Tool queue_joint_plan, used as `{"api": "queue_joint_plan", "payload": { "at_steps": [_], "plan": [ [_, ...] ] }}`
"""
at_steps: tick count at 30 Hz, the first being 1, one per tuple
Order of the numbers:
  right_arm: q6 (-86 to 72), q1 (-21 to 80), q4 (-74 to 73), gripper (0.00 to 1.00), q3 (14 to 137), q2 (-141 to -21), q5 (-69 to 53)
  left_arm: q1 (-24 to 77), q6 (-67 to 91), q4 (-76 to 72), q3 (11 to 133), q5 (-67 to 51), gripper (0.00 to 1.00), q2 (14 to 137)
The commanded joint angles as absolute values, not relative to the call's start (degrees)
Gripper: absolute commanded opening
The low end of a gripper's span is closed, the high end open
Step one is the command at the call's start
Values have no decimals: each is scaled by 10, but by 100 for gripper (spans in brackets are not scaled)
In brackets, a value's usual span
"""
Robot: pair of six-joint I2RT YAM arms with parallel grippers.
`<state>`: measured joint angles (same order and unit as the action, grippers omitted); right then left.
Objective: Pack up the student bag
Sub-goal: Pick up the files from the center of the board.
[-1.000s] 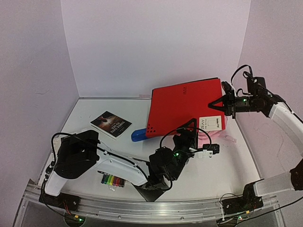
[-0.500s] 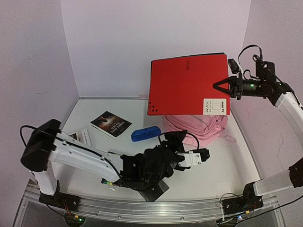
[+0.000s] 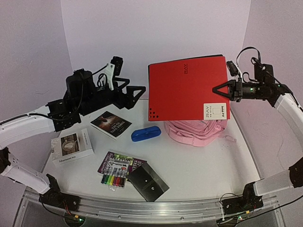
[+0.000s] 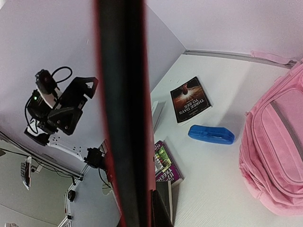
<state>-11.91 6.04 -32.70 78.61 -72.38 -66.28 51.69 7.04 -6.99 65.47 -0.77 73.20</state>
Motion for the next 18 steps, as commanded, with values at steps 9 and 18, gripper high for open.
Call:
{"api": "queue_joint_plan", "payload": {
  "at_steps": [9,18],
  "plan": [
    [-83,60,-305,0,772,-700,-746,349,407,-191,613,-452,89,823],
    [-79,78,-305,0,754,-709,-763,351,469,-299,620,-524,85,900]
  ]
}}
